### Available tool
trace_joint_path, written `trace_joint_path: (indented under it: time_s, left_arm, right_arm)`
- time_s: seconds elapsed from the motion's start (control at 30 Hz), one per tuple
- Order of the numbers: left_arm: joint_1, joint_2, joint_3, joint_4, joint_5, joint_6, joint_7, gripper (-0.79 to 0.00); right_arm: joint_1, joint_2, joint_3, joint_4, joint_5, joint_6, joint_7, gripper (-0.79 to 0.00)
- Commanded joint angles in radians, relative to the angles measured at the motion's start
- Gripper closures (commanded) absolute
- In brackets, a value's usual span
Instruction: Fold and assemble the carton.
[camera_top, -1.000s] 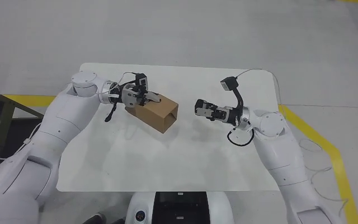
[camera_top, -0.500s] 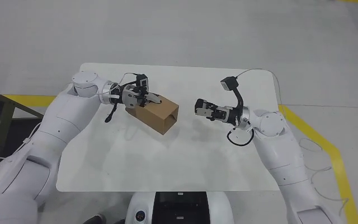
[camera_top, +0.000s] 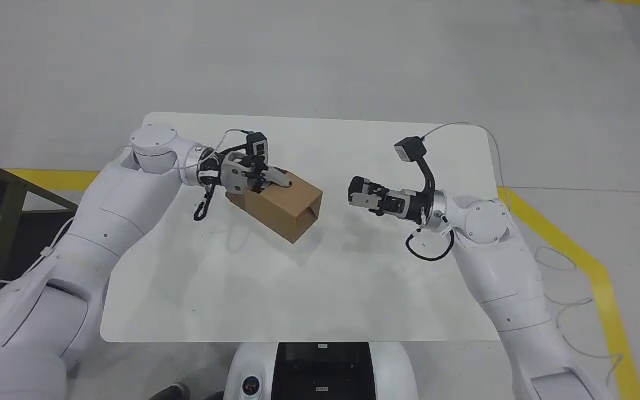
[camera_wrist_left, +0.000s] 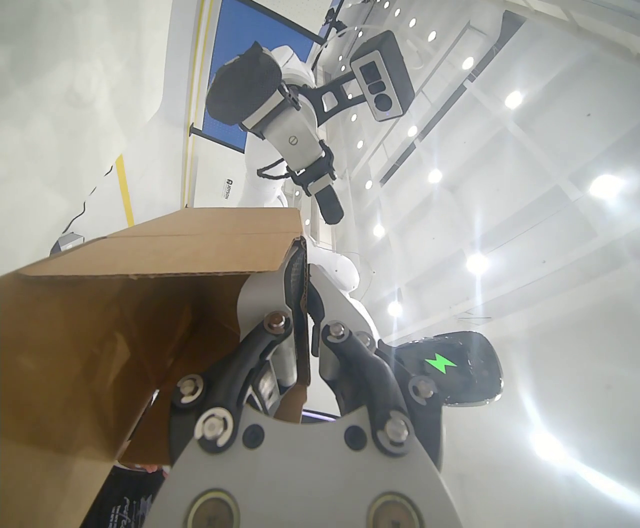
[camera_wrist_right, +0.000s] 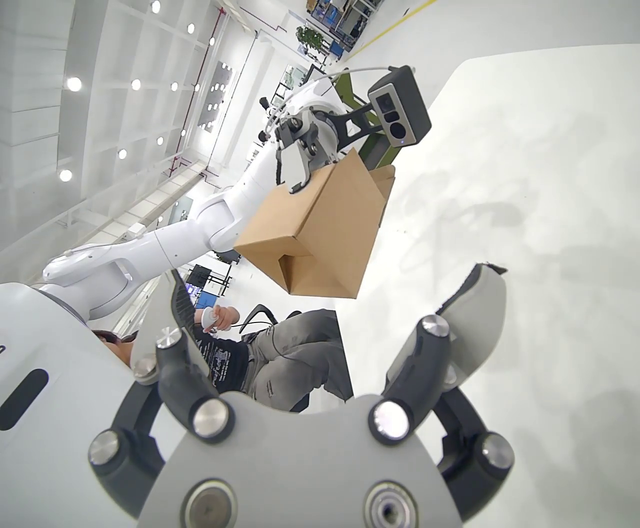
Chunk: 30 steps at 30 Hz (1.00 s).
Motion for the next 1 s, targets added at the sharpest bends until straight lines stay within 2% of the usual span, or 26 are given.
trace_joint_path:
  time_s: [0.0, 0.17, 0.4, 0.7, 0.8, 0.97]
  left_arm:
    - [-0.006, 0.003, 0.004, -0.015, -0.017, 0.007, 0.001, 0.000]
    - [-0.020, 0.030, 0.033, -0.055, -0.082, 0.015, 0.001, 0.000]
    - [-0.047, 0.079, 0.118, -0.116, -0.173, 0.021, 0.001, 0.000]
    - [-0.049, 0.081, 0.124, -0.121, -0.179, 0.022, 0.001, 0.000]
    - [-0.070, 0.089, 0.164, -0.076, -0.202, 0.017, 0.001, 0.000]
    - [-0.124, 0.083, 0.204, 0.025, -0.147, -0.065, 0.001, 0.000]
  right_arm:
    - [0.000, 0.000, 0.000, 0.000, 0.000, 0.000, 0.000, -0.785]
    - [0.000, 0.000, 0.000, 0.000, 0.000, 0.000, 0.000, -0.785]
    - [0.000, 0.000, 0.000, 0.000, 0.000, 0.000, 0.000, -0.785]
    - [0.000, 0.000, 0.000, 0.000, 0.000, 0.000, 0.000, -0.785]
    - [0.000, 0.000, 0.000, 0.000, 0.000, 0.000, 0.000, -0.785]
    - [0.000, 0.000, 0.000, 0.000, 0.000, 0.000, 0.000, -0.785]
